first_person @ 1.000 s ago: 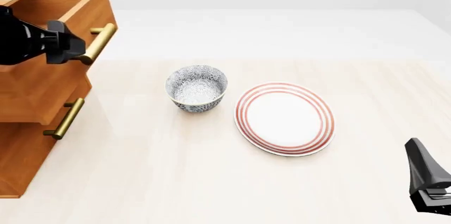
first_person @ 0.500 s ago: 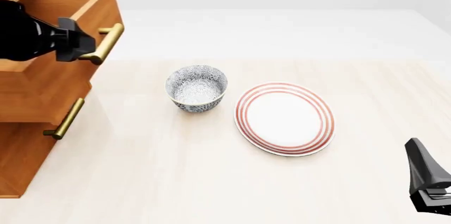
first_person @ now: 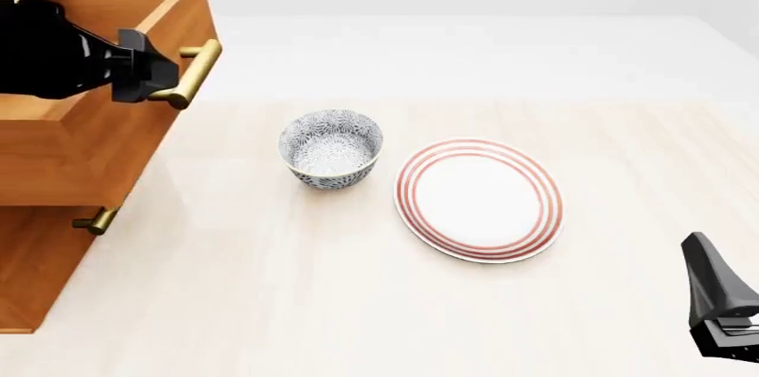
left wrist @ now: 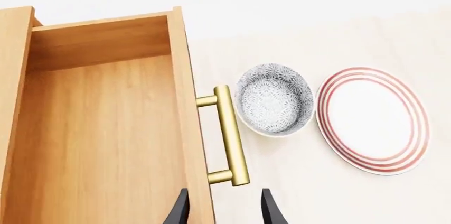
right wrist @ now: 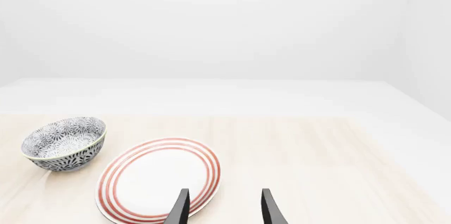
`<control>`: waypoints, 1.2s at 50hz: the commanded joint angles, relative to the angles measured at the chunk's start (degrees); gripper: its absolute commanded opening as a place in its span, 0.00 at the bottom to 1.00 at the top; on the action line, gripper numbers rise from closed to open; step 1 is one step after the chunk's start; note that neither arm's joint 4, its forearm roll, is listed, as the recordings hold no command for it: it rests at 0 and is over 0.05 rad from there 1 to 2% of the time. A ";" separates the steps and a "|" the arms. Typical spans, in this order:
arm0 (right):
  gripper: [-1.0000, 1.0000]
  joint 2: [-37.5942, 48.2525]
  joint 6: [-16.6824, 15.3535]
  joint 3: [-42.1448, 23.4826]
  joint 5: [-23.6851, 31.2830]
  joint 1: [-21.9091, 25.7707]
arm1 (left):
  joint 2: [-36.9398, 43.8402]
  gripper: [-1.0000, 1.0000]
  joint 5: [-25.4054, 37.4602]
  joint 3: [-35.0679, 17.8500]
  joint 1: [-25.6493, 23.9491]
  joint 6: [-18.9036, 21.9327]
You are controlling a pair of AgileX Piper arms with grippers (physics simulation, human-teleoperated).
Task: Open the top drawer of the cabinet.
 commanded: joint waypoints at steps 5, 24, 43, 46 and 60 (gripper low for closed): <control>1.00 -0.01 0.01 0.00 0.00 -0.02 | 0.77 1.00 0.21 -1.28 -1.76 0.62; 1.00 0.00 0.00 0.00 0.00 -0.01 | 2.01 1.00 -0.58 -1.21 -4.40 0.32; 1.00 -0.02 0.00 0.00 0.00 0.00 | 2.89 1.00 0.04 -2.94 -6.89 1.92; 1.00 0.01 0.00 0.00 0.00 -0.01 | 3.03 1.00 0.08 -3.42 -7.61 1.67; 1.00 0.01 -0.01 0.00 0.00 0.00 | 3.62 1.00 0.11 -3.99 -9.64 2.21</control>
